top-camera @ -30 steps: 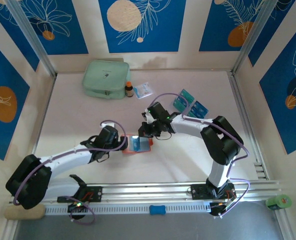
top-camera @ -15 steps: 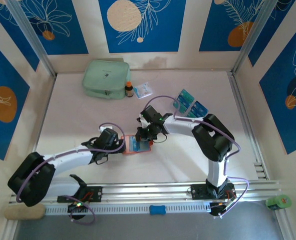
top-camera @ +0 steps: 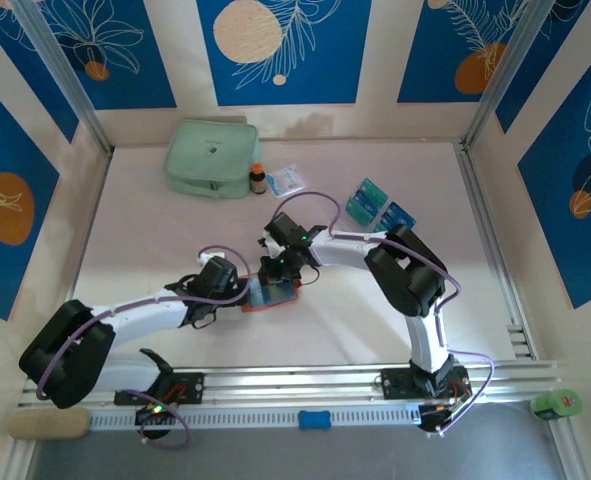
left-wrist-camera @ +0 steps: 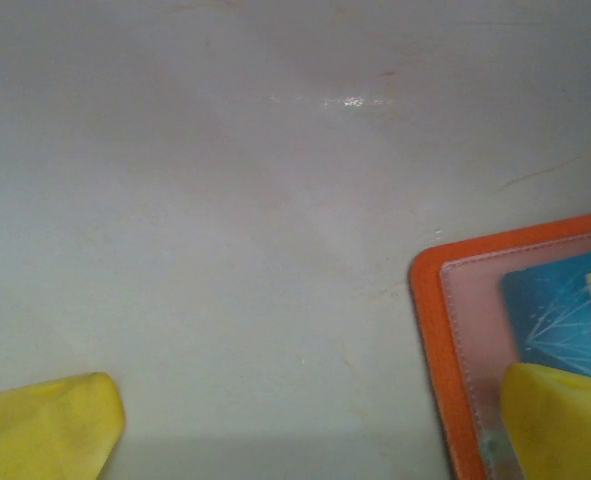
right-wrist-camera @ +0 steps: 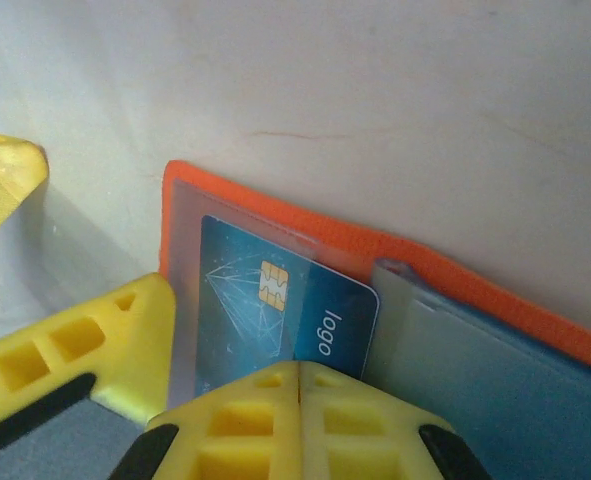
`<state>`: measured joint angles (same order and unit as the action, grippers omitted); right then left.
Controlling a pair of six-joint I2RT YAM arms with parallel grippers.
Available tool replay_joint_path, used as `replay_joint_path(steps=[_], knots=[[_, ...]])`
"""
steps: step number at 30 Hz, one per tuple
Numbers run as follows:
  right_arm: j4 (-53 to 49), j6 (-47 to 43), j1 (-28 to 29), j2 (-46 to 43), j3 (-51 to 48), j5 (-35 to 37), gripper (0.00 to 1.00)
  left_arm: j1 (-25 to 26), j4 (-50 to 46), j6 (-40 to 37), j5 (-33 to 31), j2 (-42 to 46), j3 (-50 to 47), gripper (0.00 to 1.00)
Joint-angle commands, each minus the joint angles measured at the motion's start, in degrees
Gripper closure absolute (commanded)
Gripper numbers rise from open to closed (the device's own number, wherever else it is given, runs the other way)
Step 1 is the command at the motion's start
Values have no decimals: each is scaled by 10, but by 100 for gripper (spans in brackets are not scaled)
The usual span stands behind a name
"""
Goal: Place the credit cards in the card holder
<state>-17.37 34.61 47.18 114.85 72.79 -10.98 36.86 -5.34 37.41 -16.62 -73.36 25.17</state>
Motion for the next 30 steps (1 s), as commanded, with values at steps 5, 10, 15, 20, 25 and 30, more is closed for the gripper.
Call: replay_joint_path(steps=[5, 10, 15, 20, 25, 30], knots=[[-11, 16, 4, -20, 0, -16, 100, -9, 8, -5, 20, -11, -12, 0], [-12, 16, -17, -76, -34, 0, 100, -9, 5, -4, 22, 1, -8, 0], [-44, -3, -40, -134, -68, 59, 87, -9, 3, -3, 28, 3, -1, 0], [-80, -26, -54, -178, -92, 125, 64, -10, 0, -8, 32, 1, 9, 0], [-92, -37, -57, -161, -99, 143, 55, -10, -2, -10, 36, 2, 18, 0], [-88, -36, -57, -123, -96, 146, 55, -10, -10, -14, 36, 3, 28, 0]])
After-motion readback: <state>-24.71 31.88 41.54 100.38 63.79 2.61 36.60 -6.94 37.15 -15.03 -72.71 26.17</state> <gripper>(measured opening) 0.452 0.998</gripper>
